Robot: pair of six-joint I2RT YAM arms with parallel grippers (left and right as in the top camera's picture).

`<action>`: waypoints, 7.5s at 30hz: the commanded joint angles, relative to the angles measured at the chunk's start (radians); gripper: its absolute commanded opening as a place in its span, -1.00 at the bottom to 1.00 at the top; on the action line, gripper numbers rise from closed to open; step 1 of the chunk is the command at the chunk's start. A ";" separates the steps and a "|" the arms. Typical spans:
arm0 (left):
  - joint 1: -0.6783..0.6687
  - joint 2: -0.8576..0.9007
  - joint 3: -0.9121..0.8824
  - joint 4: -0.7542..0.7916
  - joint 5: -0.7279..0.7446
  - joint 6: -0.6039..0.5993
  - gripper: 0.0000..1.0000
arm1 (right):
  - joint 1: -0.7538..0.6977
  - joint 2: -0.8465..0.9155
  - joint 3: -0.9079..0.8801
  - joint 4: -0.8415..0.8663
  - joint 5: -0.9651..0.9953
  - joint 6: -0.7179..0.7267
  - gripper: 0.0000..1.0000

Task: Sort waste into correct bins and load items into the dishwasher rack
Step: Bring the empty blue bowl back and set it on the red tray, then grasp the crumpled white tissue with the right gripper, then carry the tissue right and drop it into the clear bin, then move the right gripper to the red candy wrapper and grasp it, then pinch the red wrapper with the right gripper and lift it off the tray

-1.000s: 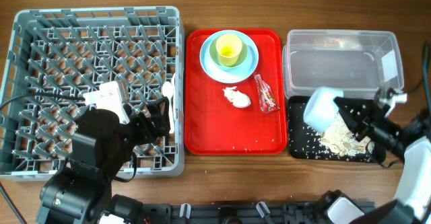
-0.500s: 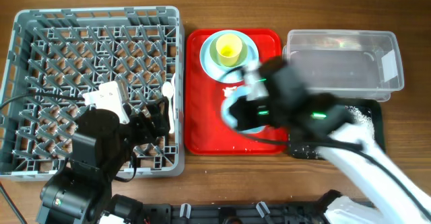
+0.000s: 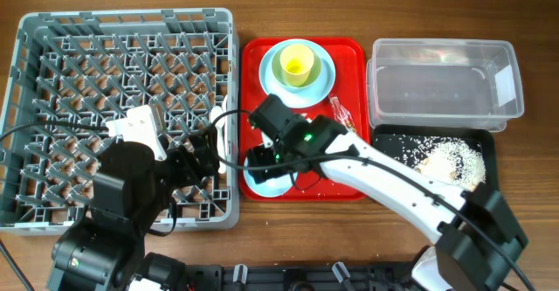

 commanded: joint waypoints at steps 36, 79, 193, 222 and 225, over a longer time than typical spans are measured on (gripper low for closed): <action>0.005 -0.001 0.015 0.002 0.000 -0.003 1.00 | -0.332 0.189 -0.139 0.247 0.084 -0.269 -0.40; 0.005 -0.001 0.015 0.002 0.000 -0.003 1.00 | -0.448 -0.266 -0.041 -0.152 0.157 -0.187 -0.14; 0.005 -0.001 0.015 0.002 0.000 -0.003 1.00 | -0.278 0.086 -0.306 0.117 0.365 -0.131 -0.43; 0.005 -0.001 0.015 0.002 0.000 -0.003 1.00 | -0.314 -0.045 -0.210 0.107 0.388 0.575 0.63; 0.005 -0.001 0.015 0.002 0.000 -0.003 1.00 | -0.314 -0.012 -0.211 0.106 0.412 0.577 0.40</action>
